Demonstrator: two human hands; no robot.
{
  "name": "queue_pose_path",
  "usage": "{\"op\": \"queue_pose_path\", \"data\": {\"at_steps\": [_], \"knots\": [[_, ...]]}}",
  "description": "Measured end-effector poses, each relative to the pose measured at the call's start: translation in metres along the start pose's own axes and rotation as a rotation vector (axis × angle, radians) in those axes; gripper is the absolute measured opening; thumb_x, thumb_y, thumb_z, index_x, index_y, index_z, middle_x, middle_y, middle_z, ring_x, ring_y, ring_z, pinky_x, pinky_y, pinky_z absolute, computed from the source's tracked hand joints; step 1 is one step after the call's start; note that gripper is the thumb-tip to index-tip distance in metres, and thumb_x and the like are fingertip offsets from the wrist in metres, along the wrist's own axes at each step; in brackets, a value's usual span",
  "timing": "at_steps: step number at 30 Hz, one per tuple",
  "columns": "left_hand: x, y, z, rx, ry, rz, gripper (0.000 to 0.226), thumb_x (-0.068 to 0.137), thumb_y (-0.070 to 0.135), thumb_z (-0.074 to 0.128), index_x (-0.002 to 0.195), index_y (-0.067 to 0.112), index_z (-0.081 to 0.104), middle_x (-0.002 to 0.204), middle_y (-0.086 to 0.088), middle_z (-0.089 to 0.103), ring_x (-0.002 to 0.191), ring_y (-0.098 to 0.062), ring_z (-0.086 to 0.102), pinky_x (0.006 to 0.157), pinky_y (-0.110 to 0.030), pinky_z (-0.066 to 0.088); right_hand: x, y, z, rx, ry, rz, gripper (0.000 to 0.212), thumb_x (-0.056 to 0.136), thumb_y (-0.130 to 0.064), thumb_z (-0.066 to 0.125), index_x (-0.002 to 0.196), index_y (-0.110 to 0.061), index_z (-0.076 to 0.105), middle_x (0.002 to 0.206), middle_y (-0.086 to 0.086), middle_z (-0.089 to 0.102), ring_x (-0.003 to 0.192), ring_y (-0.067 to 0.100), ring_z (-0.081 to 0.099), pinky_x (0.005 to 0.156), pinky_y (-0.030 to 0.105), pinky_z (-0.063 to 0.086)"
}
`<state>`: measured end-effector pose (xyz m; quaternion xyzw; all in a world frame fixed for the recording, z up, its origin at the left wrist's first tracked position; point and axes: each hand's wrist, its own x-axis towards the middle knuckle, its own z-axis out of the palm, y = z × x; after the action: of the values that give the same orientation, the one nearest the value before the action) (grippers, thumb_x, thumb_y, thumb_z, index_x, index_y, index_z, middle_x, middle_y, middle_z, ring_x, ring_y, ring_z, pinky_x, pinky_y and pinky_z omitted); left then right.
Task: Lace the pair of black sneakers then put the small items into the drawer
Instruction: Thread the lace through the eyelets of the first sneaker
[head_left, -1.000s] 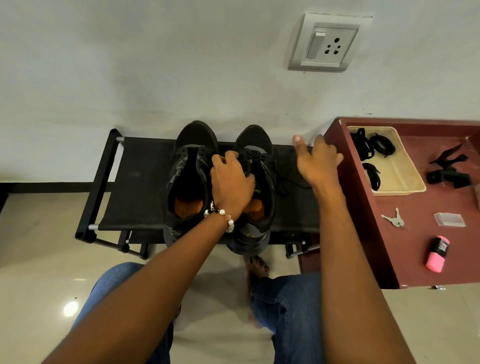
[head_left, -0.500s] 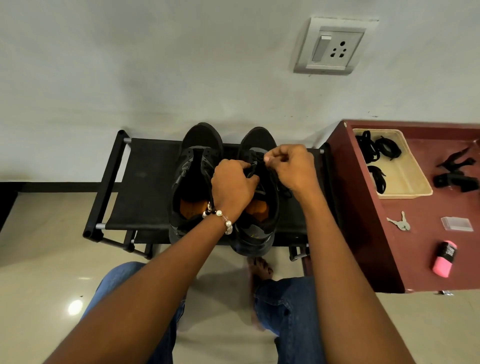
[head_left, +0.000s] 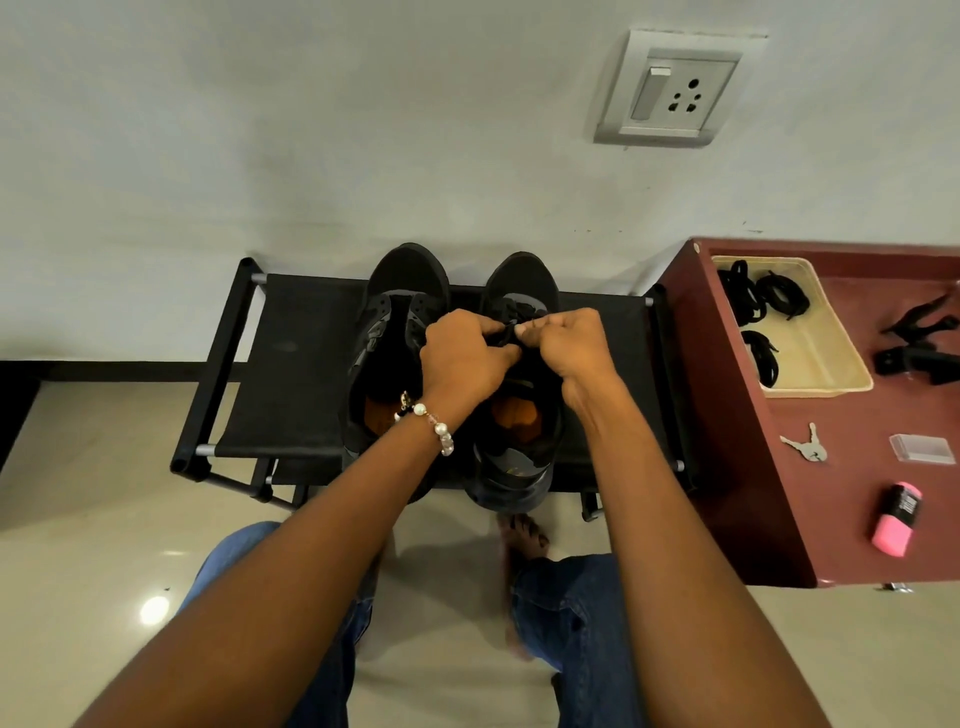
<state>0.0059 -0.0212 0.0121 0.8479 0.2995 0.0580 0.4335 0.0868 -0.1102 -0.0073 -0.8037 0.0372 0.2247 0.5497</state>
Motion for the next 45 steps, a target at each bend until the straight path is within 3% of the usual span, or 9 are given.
{"op": "queue_pose_path", "data": {"at_steps": [4, 10, 16, 22, 26, 33, 38, 41, 45], "knots": [[0.012, -0.002, -0.011, -0.128, -0.158, -0.067, 0.024, 0.090, 0.029, 0.066, 0.097, 0.008, 0.075, 0.100, -0.013, 0.072, 0.084, -0.016, 0.063, 0.077, -0.027, 0.052, 0.001, -0.005, -0.001, 0.048, -0.027, 0.064, 0.006, 0.081, -0.002, 0.074, 0.083, 0.003, 0.075, 0.089, 0.021, 0.073, 0.090, 0.029, 0.070, 0.086, 0.045, 0.058], [0.017, -0.007, 0.000, -0.019, 0.049, 0.009, 0.015, 0.090, 0.017, 0.067, 0.100, 0.014, 0.076, 0.098, -0.004, 0.074, 0.096, -0.017, 0.066, 0.091, -0.033, 0.053, 0.005, -0.009, -0.004, 0.024, -0.070, 0.082, 0.014, 0.083, 0.006, 0.068, 0.096, 0.011, 0.071, 0.100, 0.028, 0.070, 0.089, 0.030, 0.069, 0.087, 0.045, 0.057], [0.021, -0.008, 0.005, -0.011, 0.113, 0.049, 0.012, 0.084, 0.016, 0.073, 0.095, 0.018, 0.078, 0.092, -0.001, 0.074, 0.090, -0.013, 0.066, 0.087, -0.027, 0.052, 0.012, 0.000, 0.004, -0.031, -0.020, 0.052, 0.008, 0.080, -0.008, 0.078, 0.076, -0.005, 0.073, 0.086, 0.016, 0.073, 0.090, 0.028, 0.070, 0.089, 0.046, 0.056], [0.020, -0.008, 0.011, 0.051, 0.161, 0.075, 0.009, 0.087, 0.020, 0.069, 0.092, 0.019, 0.077, 0.090, 0.002, 0.073, 0.089, -0.014, 0.066, 0.076, -0.022, 0.046, 0.001, 0.001, -0.005, 0.085, -0.074, 0.024, 0.008, 0.081, -0.009, 0.077, 0.085, -0.002, 0.074, 0.084, 0.015, 0.073, 0.084, 0.022, 0.071, 0.083, 0.037, 0.058], [0.023, -0.007, 0.010, 0.079, 0.157, -0.003, 0.013, 0.091, 0.017, 0.061, 0.091, 0.018, 0.074, 0.095, -0.001, 0.072, 0.091, -0.018, 0.065, 0.071, -0.022, 0.039, -0.010, -0.006, -0.027, -0.097, -0.147, -0.154, 0.037, 0.067, -0.016, 0.089, 0.097, -0.017, 0.068, 0.086, 0.005, 0.063, 0.081, 0.016, 0.064, 0.079, 0.031, 0.055], [0.030, 0.004, -0.019, -0.446, 0.212, -0.105, 0.019, 0.099, 0.014, 0.048, 0.087, 0.013, 0.063, 0.089, -0.004, 0.071, 0.080, -0.018, 0.067, 0.075, -0.036, 0.056, -0.027, 0.002, -0.049, -0.595, -0.191, -0.033, 0.055, 0.066, -0.055, 0.083, 0.071, -0.016, 0.046, 0.069, -0.002, 0.051, 0.061, 0.015, 0.052, 0.048, 0.027, 0.046], [0.033, 0.021, -0.064, -1.266, 0.239, -0.105, 0.016, 0.103, 0.012, 0.040, 0.092, 0.012, 0.052, 0.067, -0.008, 0.062, 0.057, -0.025, 0.060, 0.064, -0.039, 0.057, -0.032, 0.000, -0.048, -0.586, -0.240, 0.097, 0.078, 0.061, -0.068, 0.079, 0.105, -0.007, 0.056, 0.104, 0.009, 0.061, 0.084, 0.028, 0.066, 0.061, 0.041, 0.062], [0.037, 0.018, -0.071, -0.863, 0.298, 0.095, 0.010, 0.099, 0.015, 0.050, 0.094, 0.017, 0.058, 0.067, 0.005, 0.056, 0.051, -0.006, 0.047, 0.054, -0.025, 0.044, -0.037, 0.001, -0.045, -0.618, -0.306, 0.112, 0.070, 0.065, -0.058, 0.082, 0.107, -0.009, 0.054, 0.111, 0.008, 0.060, 0.098, 0.032, 0.063, 0.074, 0.047, 0.060], [0.041, 0.003, -0.044, 0.284, -0.060, 0.373, 0.018, 0.091, 0.025, 0.064, 0.106, 0.018, 0.069, 0.088, 0.006, 0.066, 0.085, -0.010, 0.062, 0.087, -0.029, 0.048, -0.035, 0.008, -0.034, -0.614, -0.330, 0.050, 0.040, 0.080, -0.039, 0.078, 0.102, -0.013, 0.057, 0.113, 0.012, 0.062, 0.105, 0.030, 0.060, 0.086, 0.043, 0.055]]}}
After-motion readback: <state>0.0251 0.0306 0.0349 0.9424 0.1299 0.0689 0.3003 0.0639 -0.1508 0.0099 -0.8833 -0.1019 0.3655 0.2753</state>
